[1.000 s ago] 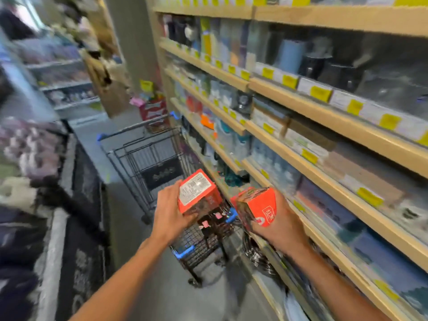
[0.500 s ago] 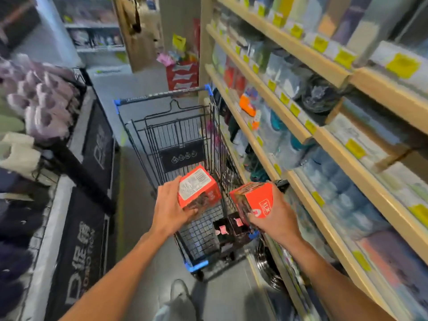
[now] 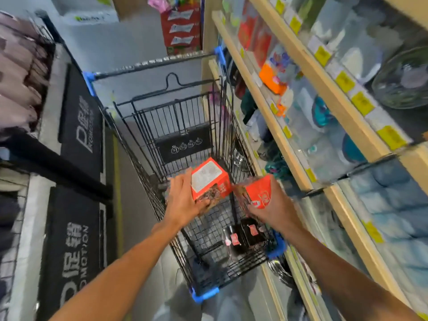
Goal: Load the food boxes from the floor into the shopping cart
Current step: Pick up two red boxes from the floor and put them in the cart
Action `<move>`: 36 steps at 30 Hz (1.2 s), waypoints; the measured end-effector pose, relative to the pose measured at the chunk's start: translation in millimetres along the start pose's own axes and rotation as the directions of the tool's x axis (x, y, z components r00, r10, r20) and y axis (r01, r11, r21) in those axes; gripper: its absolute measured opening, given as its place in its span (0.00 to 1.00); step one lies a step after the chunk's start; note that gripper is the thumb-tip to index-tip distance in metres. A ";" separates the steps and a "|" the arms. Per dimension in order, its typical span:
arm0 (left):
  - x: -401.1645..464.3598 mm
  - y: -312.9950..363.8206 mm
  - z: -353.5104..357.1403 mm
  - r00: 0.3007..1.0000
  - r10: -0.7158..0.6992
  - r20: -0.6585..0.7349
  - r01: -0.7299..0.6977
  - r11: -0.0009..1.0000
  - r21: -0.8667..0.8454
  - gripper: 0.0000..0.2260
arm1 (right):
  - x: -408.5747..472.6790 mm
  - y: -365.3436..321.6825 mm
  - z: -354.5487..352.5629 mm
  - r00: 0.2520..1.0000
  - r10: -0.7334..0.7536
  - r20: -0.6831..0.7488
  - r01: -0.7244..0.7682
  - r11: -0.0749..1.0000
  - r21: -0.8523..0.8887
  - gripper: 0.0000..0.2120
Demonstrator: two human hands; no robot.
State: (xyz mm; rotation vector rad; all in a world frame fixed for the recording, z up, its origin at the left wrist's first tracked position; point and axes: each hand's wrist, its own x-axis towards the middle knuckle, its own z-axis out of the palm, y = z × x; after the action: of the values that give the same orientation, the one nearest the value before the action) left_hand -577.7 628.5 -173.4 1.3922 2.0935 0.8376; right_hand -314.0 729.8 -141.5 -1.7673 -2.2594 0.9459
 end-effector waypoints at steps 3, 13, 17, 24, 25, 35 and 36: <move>19.8 -13.2 24.4 1.000 -0.021 -0.016 0.021 0.999 0.027 0.49 | 35.2 15.2 24.9 0.999 0.004 0.046 -0.003 0.999 -0.034 0.56; 57.6 -80.8 110.7 0.980 -0.201 0.005 0.200 0.978 0.055 0.45 | 113.1 63.1 123.9 0.978 -0.061 0.198 0.100 0.976 -0.194 0.58; 59.3 -102.6 123.4 0.980 -0.197 0.000 0.196 0.979 0.062 0.43 | 120.9 78.9 153.2 0.984 0.022 0.174 0.005 0.988 -0.155 0.60; 54.8 -126.8 140.8 0.979 -0.195 0.062 0.187 0.975 0.122 0.45 | 126.0 105.7 185.0 0.979 0.044 0.201 -0.009 0.985 -0.172 0.53; 53.5 -127.8 142.1 0.980 -0.190 0.063 0.181 0.976 0.125 0.46 | 125.5 108.4 188.0 0.975 0.051 0.216 -0.011 0.983 -0.184 0.51; 50.0 -128.8 144.8 0.952 -0.281 0.120 0.259 0.950 0.172 0.48 | 130.8 116.4 207.7 0.947 0.183 0.263 -0.104 0.952 -0.287 0.51; 50.3 -127.8 145.3 0.947 -0.297 0.127 0.273 0.946 0.174 0.48 | 131.0 117.5 207.6 0.943 0.191 0.272 -0.110 0.951 -0.287 0.53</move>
State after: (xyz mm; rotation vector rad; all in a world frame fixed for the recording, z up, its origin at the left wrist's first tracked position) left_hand -577.0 670.1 -369.0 1.1458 2.2074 0.4470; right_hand -351.2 781.2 -406.1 -2.0610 -2.5715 1.0364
